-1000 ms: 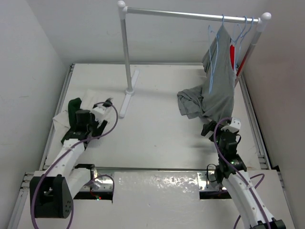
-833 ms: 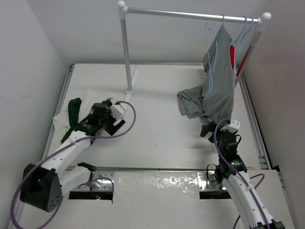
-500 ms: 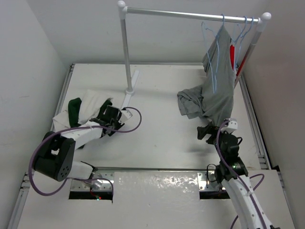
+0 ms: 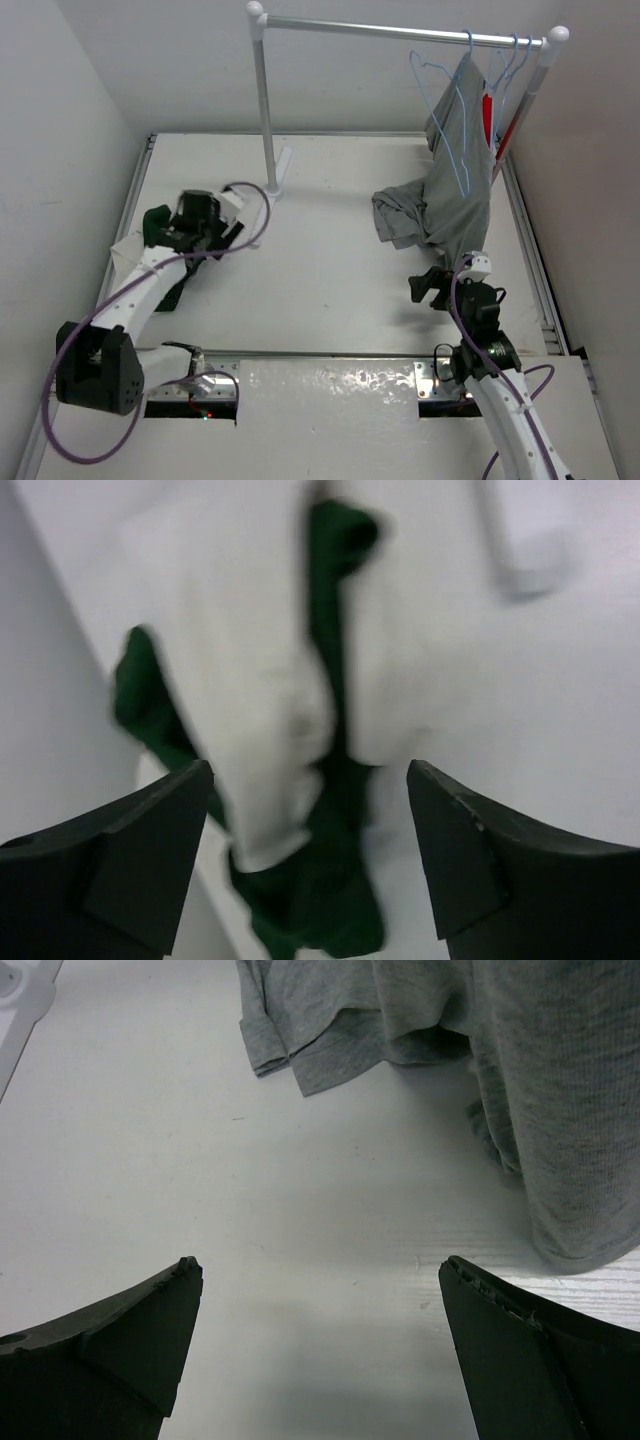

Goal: Place the t-shirt on the hanger
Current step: Pick up the T-shirt and place it in the bin, then place the T-shirt at the center of the board.

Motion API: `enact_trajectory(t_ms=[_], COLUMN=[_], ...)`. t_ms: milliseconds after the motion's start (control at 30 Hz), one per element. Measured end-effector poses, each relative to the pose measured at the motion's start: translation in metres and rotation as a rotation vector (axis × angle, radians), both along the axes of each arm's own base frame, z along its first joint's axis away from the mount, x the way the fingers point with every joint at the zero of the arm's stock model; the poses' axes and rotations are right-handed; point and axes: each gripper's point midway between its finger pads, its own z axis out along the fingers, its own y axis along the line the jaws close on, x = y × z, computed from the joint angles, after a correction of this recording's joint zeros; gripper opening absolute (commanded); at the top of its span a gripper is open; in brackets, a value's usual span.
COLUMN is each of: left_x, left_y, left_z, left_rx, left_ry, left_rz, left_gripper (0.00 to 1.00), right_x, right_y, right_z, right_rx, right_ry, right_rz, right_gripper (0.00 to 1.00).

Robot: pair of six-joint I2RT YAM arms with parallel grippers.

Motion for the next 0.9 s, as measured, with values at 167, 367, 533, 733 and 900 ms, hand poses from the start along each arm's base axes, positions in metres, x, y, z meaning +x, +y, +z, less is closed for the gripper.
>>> enact_trajectory(t_ms=[167,367,533,733,900], left_x=[0.022,-0.014,-0.013,0.007,-0.016], left_y=[0.077,0.076,0.067,-0.003,-0.139], left_z=[-0.013,-0.091,-0.094,-0.012,0.147], left_rx=[0.006,-0.012,-0.057,-0.15,-0.343], left_ry=[0.082,0.377,0.418,0.281,0.017], left_rz=[0.182,0.164,0.146,-0.071,-0.522], left_gripper=[0.99,0.6,0.0,0.0,0.0], right_x=[-0.001,-0.004,-0.006,-0.008,-0.009], right_y=[-0.001,-0.003,-0.004,-0.001,0.004], right_z=[-0.002,-0.004,-0.005,-0.004,0.002], right_rx=[-0.021,-0.061,-0.087,-0.086,-0.081], right_ry=[0.008,0.029,0.039,0.035,0.029], right_rz=[0.01,0.026,0.037,0.063,0.092], right_gripper=[0.99,0.99,0.99,0.99,0.99])
